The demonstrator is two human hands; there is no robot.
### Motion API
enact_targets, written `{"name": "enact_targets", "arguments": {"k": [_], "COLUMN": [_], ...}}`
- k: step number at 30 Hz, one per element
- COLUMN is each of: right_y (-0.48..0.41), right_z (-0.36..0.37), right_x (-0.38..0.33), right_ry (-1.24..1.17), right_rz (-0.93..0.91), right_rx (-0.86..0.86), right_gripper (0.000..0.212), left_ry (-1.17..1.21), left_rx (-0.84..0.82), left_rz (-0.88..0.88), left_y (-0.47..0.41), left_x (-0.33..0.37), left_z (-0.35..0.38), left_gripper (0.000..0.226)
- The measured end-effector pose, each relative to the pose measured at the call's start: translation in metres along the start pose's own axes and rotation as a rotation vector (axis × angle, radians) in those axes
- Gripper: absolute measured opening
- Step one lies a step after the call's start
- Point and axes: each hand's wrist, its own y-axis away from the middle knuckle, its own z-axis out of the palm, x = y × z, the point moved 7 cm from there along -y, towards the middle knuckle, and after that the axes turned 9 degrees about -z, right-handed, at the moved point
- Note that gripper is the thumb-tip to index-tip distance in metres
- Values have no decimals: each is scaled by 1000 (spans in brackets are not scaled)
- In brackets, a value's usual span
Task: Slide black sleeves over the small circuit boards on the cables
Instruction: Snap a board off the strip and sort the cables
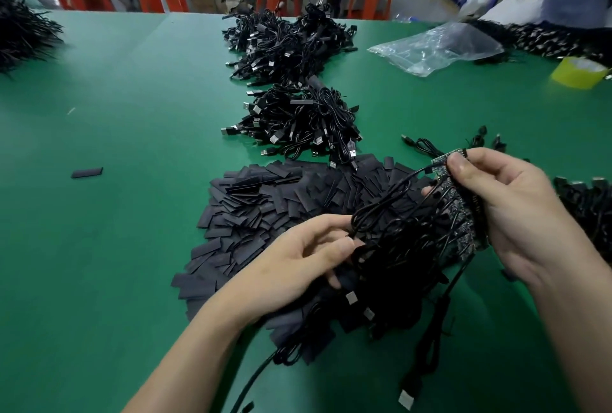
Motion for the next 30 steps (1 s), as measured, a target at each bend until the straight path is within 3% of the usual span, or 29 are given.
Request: {"name": "enact_targets", "arguments": {"k": [2,5,10,13,16,22,28,30], "right_y": [-1,-2,-5,-1,5,16,22,21], "right_z": [-6,-18,-45,-31,-5,36,50,50], "right_x": [0,6,17,13,1,4,17,21], "right_ry": [56,254,873,1143,1140,946,767,648], "right_rz": [9,79,114,14,-163,-269,-183,-93], "right_rx": [29,15,73,-1,-51,-234,-296,-300], "right_gripper": [7,6,12,25,23,10,10,10], "left_ry": [-55,-350,-753,-1026,-1206,-1122,-755,-631], "left_rx": [74,157,7,9,39,-88,-196,-221], "left_rz": [18,26,-226,-259,-209,-193,-176,-125], "left_y": [1,7,19,24,28,28,30,32], "left_x": [5,10,-2,1,7,9,8,14], "left_z": [-8,-26,-32,-24,-15,-5,-10,-13], "left_gripper": [43,30,46,61,63,42,13,23]}}
